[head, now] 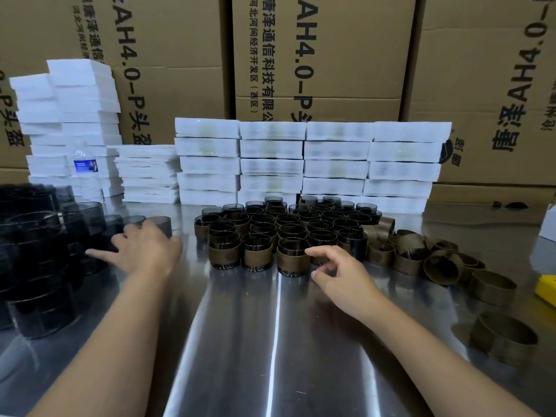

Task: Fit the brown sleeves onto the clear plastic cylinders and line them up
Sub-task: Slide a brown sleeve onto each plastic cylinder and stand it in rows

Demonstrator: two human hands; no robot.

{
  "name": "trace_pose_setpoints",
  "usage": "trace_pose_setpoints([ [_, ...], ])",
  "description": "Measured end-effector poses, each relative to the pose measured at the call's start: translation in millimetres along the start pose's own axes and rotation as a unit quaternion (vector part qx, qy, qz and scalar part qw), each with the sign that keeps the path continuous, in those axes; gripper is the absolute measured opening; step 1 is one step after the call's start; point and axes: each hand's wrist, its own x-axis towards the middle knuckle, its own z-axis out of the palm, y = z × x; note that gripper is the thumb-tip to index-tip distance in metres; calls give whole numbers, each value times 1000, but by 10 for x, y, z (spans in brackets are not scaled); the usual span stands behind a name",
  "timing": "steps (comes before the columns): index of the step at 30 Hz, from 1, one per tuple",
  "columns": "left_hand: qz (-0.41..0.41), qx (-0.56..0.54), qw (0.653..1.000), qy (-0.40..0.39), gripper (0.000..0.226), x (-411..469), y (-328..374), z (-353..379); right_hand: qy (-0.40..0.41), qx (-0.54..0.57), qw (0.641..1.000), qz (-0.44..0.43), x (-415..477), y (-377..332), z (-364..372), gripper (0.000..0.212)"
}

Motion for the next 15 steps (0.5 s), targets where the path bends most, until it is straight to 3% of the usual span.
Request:
trace_pose_setpoints([
  [6, -38, 55, 996, -65, 70, 79, -25, -32, 1, 12, 1000, -9, -4, -27, -1, 32],
  [12, -80, 50, 982, -163, 75, 91, -70, -80, -15, 3, 1000, -9, -18, -34, 11, 29],
  [15, -75, 55, 987, -129, 81, 87, -99, -85, -17, 6, 1000, -7, -22, -34, 13, 29],
])
